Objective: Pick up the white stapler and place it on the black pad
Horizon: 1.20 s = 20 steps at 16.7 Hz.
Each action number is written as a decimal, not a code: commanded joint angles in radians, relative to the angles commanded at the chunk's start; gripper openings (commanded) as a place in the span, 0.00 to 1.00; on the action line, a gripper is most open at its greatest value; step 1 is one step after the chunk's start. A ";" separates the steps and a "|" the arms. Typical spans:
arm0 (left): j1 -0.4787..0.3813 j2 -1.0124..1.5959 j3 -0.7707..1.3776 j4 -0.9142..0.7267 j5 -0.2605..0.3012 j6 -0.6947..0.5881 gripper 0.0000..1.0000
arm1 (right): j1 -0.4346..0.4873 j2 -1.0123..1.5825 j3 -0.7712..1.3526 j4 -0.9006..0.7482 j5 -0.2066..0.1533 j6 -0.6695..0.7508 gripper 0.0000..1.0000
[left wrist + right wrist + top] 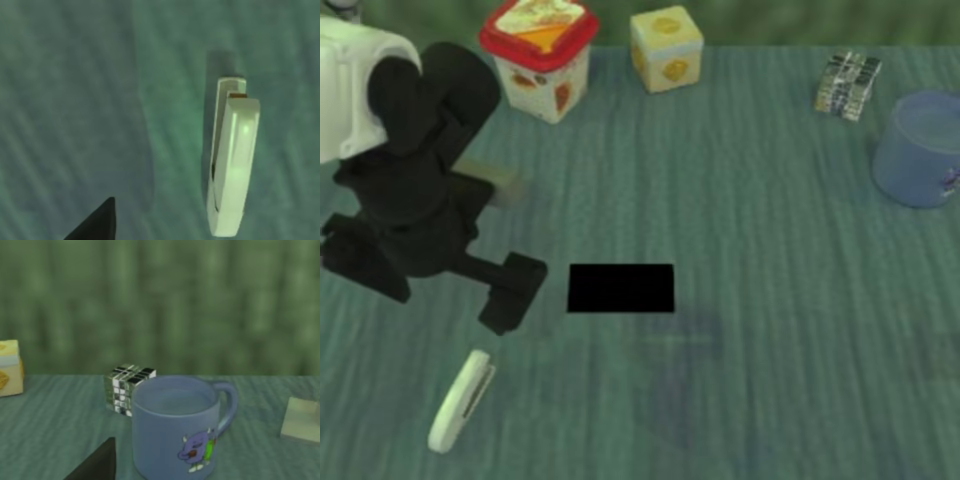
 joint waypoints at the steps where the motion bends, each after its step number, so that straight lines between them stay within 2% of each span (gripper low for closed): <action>1: -0.001 0.009 -0.016 0.022 0.000 0.001 1.00 | 0.000 0.000 0.000 0.000 0.000 0.000 1.00; 8: -0.001 0.131 -0.196 0.333 0.000 0.003 1.00 | 0.000 0.000 0.000 0.000 0.000 0.000 1.00; 14: -0.002 0.155 -0.229 0.384 0.000 0.004 1.00 | 0.000 0.000 0.000 0.000 0.000 0.000 1.00; 20: -0.002 0.155 -0.229 0.384 0.000 0.004 0.55 | 0.000 0.000 0.000 0.000 0.000 0.000 1.00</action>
